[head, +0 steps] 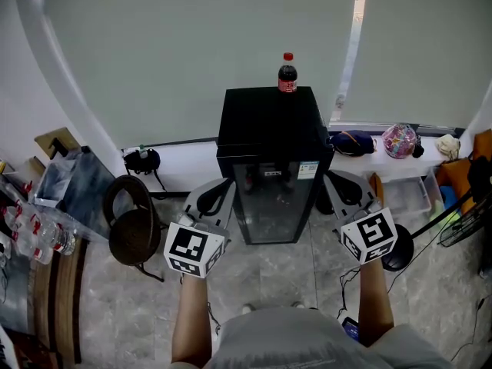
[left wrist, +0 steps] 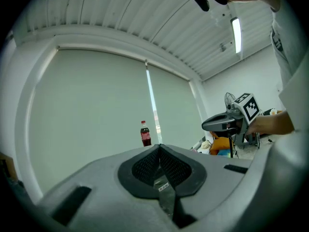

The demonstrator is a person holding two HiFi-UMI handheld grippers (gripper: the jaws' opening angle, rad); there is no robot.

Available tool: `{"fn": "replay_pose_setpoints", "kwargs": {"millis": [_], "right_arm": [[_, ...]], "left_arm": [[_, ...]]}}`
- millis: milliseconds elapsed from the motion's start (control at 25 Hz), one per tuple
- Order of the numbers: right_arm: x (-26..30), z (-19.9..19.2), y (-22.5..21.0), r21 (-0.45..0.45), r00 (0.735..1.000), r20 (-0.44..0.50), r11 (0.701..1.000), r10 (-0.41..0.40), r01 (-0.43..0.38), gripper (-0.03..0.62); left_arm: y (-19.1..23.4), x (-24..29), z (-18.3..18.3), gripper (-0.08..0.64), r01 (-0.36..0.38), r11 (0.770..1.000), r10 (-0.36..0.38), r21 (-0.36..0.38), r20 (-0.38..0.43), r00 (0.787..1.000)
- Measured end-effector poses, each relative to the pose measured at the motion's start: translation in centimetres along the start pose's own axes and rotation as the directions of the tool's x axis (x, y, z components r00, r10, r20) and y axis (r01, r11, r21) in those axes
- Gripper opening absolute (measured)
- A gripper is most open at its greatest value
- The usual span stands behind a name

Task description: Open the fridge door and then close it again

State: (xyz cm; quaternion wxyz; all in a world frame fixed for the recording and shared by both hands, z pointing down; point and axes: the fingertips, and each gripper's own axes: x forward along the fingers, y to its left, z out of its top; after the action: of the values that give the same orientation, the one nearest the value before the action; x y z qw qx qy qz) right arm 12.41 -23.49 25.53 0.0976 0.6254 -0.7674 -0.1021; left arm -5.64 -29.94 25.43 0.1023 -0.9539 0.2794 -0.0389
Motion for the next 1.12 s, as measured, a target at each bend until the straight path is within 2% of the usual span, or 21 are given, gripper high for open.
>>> {"fn": "replay_pose_setpoints", "kwargs": {"millis": [360, 680, 1120], "right_arm": [[-0.1, -0.2, 0.0, -0.019, 1.000, -0.015, 1.000, -0.009, 0.009, -0.003], [0.2, -0.7, 0.5, -0.018, 1.000, -0.026, 1.000, -0.008, 0.007, -0.003], [0.8, -1.7, 1.2, -0.020, 0.999, -0.048, 1.000, -0.009, 0.008, -0.003]], "left_arm": [[-0.2, -0.3, 0.4, 0.011, -0.006, 0.998, 0.007, 0.058, -0.008, 1.000], [0.4, -0.8, -0.1, 0.011, -0.016, 0.999, 0.017, 0.047, -0.019, 1.000], [0.1, -0.5, -1.5, 0.011, 0.025, 0.999, -0.023, 0.042, -0.045, 0.999]]}}
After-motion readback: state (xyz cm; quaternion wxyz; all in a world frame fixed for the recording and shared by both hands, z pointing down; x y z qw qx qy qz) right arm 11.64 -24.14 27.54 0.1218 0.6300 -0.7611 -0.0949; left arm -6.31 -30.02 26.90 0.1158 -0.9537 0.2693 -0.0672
